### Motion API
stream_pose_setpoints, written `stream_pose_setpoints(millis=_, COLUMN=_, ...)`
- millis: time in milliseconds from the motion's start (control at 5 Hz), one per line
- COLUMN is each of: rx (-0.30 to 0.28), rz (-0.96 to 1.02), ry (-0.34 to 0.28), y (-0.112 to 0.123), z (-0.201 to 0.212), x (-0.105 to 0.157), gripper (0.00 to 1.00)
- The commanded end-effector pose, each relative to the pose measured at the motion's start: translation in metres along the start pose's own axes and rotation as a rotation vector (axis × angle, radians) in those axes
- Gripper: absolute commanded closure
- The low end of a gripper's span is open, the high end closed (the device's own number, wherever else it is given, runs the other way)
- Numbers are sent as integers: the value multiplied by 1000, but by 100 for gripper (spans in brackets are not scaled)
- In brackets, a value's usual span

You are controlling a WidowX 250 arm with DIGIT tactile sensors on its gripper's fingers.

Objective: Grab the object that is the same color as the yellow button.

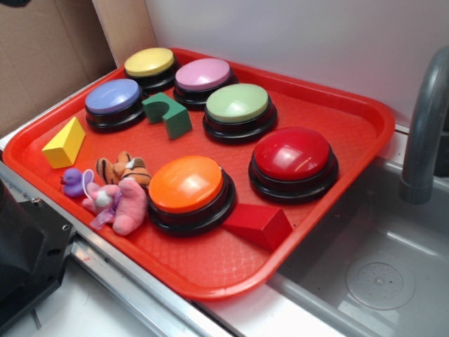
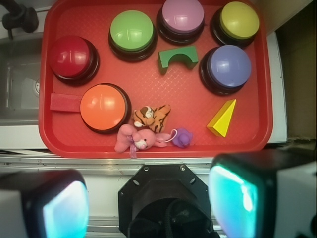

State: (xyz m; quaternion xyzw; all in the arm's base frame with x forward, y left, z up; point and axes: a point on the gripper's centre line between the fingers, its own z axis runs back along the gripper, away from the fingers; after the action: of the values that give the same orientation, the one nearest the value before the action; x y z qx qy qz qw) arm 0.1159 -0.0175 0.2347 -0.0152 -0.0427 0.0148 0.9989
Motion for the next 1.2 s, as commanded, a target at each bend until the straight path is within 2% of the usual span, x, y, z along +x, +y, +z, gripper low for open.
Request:
stream_pose_setpoints(millis=0, rx=0, rz=0, ry=0, y=0, z=0, x=0, gripper=0)
stream_pose_setpoints(millis=400, rx=-4, rz=126, ry=-3, y=34, z=-26, x=7, gripper=0)
stream_pose_setpoints(millis=600, rx=-4, rz=226, ry=3, y=64, z=-42, x=10, gripper=0)
stream_pose_setpoints(millis=1000, rx=39, rz=425, ry=13, y=111, z=-90, x=13, gripper=0)
